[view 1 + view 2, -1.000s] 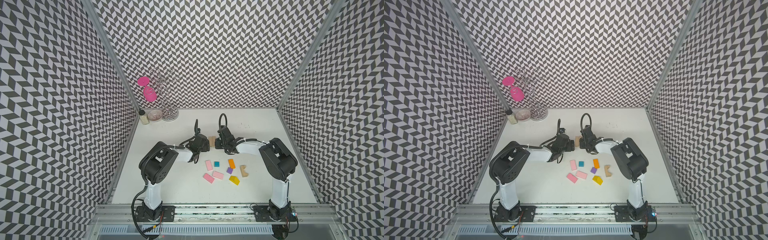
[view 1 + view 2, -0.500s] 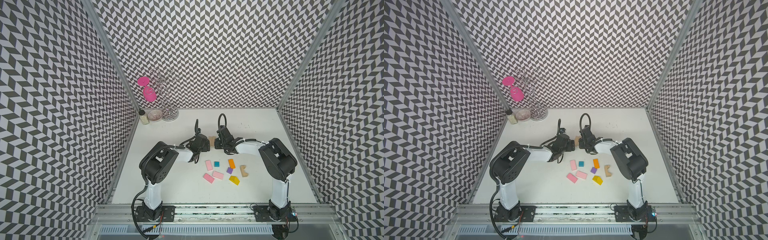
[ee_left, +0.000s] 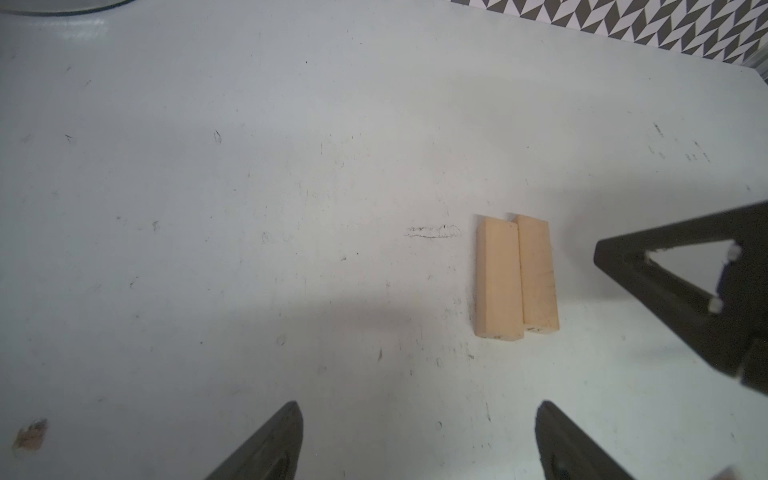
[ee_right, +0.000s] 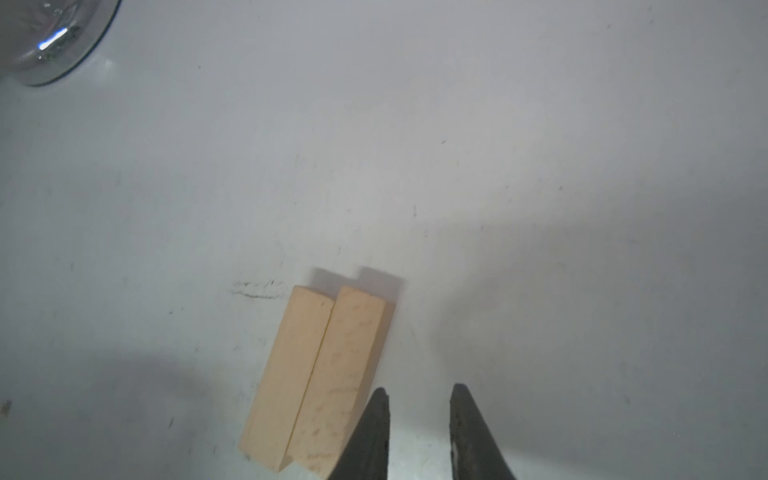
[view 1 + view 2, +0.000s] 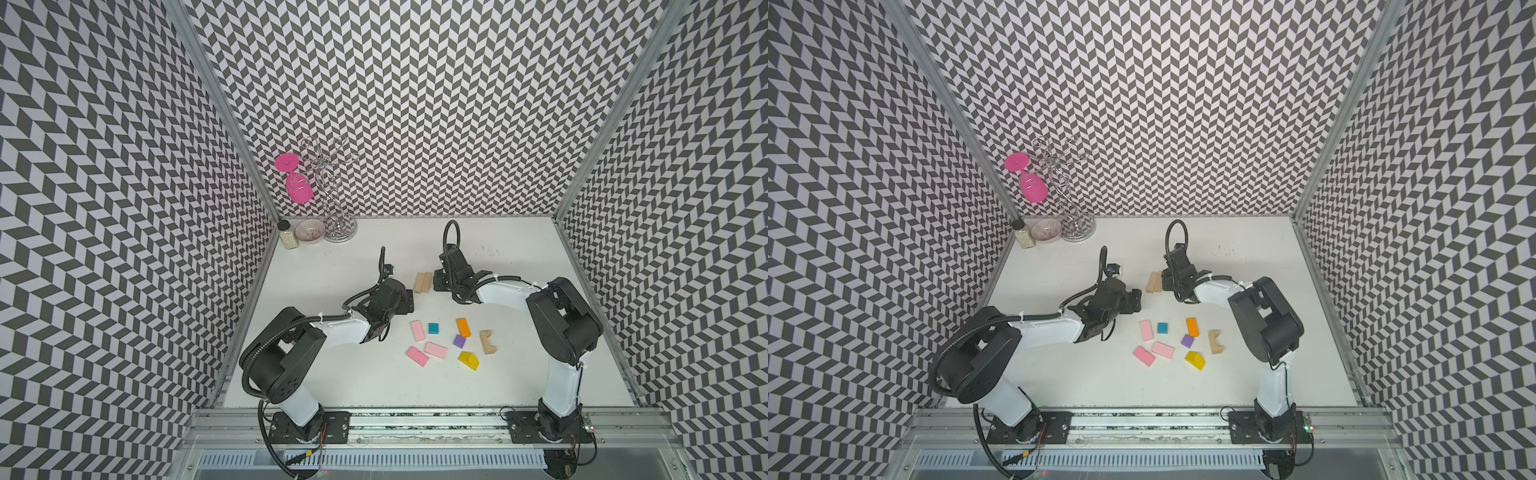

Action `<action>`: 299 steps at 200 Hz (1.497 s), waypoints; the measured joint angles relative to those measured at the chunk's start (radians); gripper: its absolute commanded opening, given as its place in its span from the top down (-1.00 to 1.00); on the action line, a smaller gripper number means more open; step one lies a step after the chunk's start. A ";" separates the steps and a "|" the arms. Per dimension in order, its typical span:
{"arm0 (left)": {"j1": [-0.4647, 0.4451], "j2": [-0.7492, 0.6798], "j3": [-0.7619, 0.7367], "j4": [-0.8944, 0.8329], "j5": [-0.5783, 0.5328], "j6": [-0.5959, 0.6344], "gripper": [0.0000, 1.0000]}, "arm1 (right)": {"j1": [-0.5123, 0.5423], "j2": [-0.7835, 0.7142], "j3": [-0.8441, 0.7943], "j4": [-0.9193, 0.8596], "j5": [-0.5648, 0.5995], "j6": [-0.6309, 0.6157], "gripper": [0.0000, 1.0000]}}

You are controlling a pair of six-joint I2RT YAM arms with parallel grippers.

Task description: Build the wood block tower

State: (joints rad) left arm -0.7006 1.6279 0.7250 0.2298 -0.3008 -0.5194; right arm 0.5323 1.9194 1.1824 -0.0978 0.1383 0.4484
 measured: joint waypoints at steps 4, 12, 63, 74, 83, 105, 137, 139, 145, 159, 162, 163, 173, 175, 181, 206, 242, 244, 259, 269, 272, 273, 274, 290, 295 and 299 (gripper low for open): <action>0.000 0.000 -0.003 -0.001 0.002 -0.001 -0.76 | -0.007 0.001 0.009 -0.006 0.000 -0.002 0.48; -0.002 0.002 -0.008 -0.005 0.006 -0.004 -0.76 | -0.019 0.007 0.038 -0.015 0.000 -0.005 0.48; -0.016 0.040 -0.008 -0.031 0.011 -0.014 -0.77 | -0.048 0.129 0.236 -0.038 -0.020 -0.033 0.49; -0.018 0.048 -0.006 -0.034 0.011 -0.014 -0.77 | -0.046 0.152 0.257 -0.050 -0.028 -0.039 0.49; -0.019 0.058 -0.002 -0.037 0.011 -0.014 -0.77 | -0.045 0.169 0.267 -0.058 -0.035 -0.041 0.50; -0.019 0.087 0.022 -0.045 0.010 -0.014 -0.77 | -0.042 0.201 0.281 -0.076 -0.048 -0.048 0.51; -0.019 0.126 0.054 -0.049 0.010 -0.013 -0.77 | -0.040 0.212 0.281 -0.095 -0.062 -0.051 0.53; -0.019 0.127 0.056 -0.049 0.010 -0.013 -0.77 | -0.040 0.212 0.281 -0.095 -0.062 -0.052 0.53; -0.019 0.132 0.062 -0.049 0.009 -0.013 -0.77 | -0.039 0.212 0.281 -0.094 -0.065 -0.053 0.53; -0.019 0.142 0.072 -0.048 0.006 -0.013 -0.77 | -0.034 0.213 0.281 -0.094 -0.068 -0.056 0.53; -0.019 0.143 0.074 -0.048 0.006 -0.013 -0.77 | -0.033 0.214 0.281 -0.093 -0.069 -0.056 0.53; -0.019 0.144 0.074 -0.049 0.006 -0.013 -0.77 | -0.033 0.214 0.281 -0.093 -0.069 -0.056 0.53; -0.019 0.148 0.077 -0.048 0.002 -0.013 -0.77 | -0.029 0.216 0.281 -0.093 -0.072 -0.059 0.53; -0.019 0.149 0.078 -0.048 0.001 -0.013 -0.77 | -0.028 0.216 0.281 -0.093 -0.073 -0.059 0.53; -0.019 0.152 0.081 -0.048 -0.002 -0.012 -0.77 | -0.025 0.219 0.281 -0.092 -0.075 -0.060 0.53; -0.019 0.172 0.102 -0.047 -0.013 -0.008 -0.77 | -0.017 0.237 0.285 -0.092 -0.083 -0.063 0.54; -0.019 0.195 0.126 -0.047 -0.029 -0.004 -0.77 | -0.013 0.249 0.292 -0.086 -0.087 -0.064 0.55; -0.019 0.196 0.127 -0.047 -0.030 -0.003 -0.78 | -0.013 0.249 0.292 -0.086 -0.087 -0.064 0.55; -0.019 0.206 0.136 -0.045 -0.039 -0.001 -0.77 | -0.013 0.249 0.292 -0.086 -0.087 -0.063 0.55; -0.019 0.214 0.144 -0.044 -0.043 0.001 -0.77 | -0.011 0.249 0.292 -0.086 -0.087 -0.064 0.55; -0.019 0.217 0.146 -0.043 -0.045 0.002 -0.77 | -0.011 0.249 0.292 -0.086 -0.087 -0.064 0.55; -0.019 0.218 0.147 -0.043 -0.046 0.002 -0.77 | -0.011 0.249 0.292 -0.086 -0.087 -0.064 0.55; -0.019 0.218 0.148 -0.043 -0.046 0.002 -0.77 | -0.011 0.249 0.292 -0.086 -0.087 -0.064 0.55; -0.019 0.225 0.155 -0.042 -0.048 0.003 -0.77 | -0.011 0.249 0.292 -0.085 -0.085 -0.063 0.54; -0.019 0.225 0.156 -0.042 -0.049 0.003 -0.77 | -0.011 0.249 0.292 -0.085 -0.084 -0.063 0.54; -0.019 0.225 0.156 -0.042 -0.050 0.003 -0.77 | -0.011 0.249 0.292 -0.086 -0.083 -0.063 0.53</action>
State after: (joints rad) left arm -0.7197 1.8534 0.8806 0.1875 -0.3508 -0.5167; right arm 0.5213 2.1681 1.4742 -0.1837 0.0555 0.3851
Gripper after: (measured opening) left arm 0.887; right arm 0.229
